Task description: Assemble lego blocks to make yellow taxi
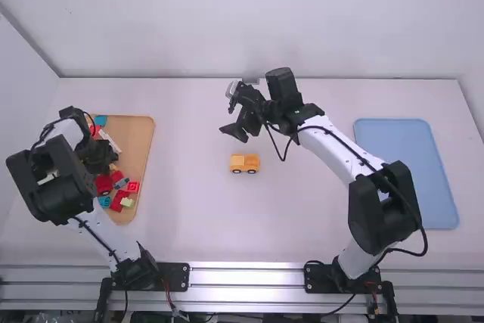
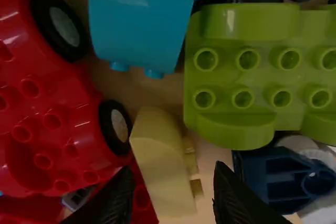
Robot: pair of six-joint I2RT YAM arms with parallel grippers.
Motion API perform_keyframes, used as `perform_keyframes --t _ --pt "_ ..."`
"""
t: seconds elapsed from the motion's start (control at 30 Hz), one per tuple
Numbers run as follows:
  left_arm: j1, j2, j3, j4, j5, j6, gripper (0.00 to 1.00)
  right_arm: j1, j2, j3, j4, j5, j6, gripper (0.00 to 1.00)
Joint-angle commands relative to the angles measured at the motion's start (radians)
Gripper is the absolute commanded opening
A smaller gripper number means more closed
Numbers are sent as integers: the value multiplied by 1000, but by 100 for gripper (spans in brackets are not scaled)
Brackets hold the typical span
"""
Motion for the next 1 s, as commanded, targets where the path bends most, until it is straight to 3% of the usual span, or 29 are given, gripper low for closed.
perform_keyframes --t 0.0,0.53,0.67,0.87,0.97 --pt "-3 -7 -34 9 -4 -16 40 -2 15 16 -5 -3 -1 99" --pt "-3 -7 -49 14 -4 12 45 0 15 16 -23 -3 -35 99" --pt "-3 -7 -49 21 -6 83 43 0 15 16 -23 -3 -34 98" --pt "-3 -7 -49 -17 -35 82 27 0 15 16 -24 -2 -34 99" --pt "-3 -7 -57 -11 -37 82 32 0 15 16 -23 -3 -35 99"
